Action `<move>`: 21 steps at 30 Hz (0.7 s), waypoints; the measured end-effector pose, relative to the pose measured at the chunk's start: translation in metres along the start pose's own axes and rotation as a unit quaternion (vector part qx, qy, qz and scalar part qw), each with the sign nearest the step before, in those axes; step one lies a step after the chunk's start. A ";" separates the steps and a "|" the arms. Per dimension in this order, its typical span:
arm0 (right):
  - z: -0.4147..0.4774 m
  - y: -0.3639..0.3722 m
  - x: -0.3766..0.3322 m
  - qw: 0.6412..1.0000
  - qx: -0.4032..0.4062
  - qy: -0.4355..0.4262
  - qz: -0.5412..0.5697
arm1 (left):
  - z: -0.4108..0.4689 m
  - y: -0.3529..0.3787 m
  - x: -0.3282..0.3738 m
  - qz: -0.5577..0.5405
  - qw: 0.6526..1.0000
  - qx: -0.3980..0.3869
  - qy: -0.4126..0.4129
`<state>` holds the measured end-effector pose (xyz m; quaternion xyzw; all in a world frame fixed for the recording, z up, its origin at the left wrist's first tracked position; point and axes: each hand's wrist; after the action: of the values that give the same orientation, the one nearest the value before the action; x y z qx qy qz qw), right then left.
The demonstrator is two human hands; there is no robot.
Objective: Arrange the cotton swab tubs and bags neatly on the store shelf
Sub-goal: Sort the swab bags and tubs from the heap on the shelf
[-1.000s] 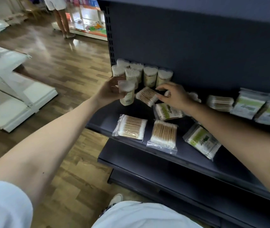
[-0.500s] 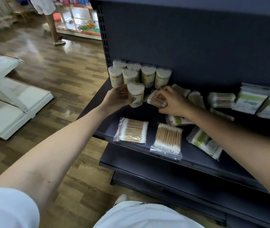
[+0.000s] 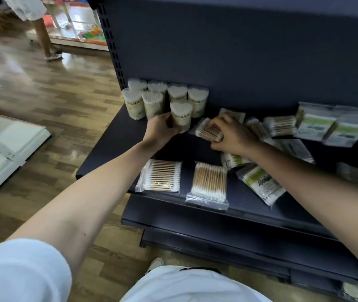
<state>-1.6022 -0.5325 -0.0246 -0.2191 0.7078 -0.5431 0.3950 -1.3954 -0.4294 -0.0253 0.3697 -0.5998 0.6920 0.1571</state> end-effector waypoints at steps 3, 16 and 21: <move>0.000 0.000 0.000 1.000 0.001 0.006 0.009 | 0.004 0.004 0.004 -0.015 0.999 0.024 -0.024; -0.002 0.003 0.000 1.000 0.010 0.006 0.023 | 0.006 0.010 0.012 -0.016 0.994 0.072 -0.079; -0.004 0.002 -0.003 1.000 0.012 0.004 0.024 | 0.006 0.008 0.016 -0.033 0.992 0.069 -0.105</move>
<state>-1.6032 -0.5271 -0.0253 -0.1950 0.7083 -0.5424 0.4074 -1.4095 -0.4408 -0.0196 0.4695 -0.5516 0.6835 0.0903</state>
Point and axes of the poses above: each hand's wrist, its own z-axis towards the middle knuckle, its own y-axis out of the palm, x = y × z, and after that the axes turned 11 degrees about -x, right-handed
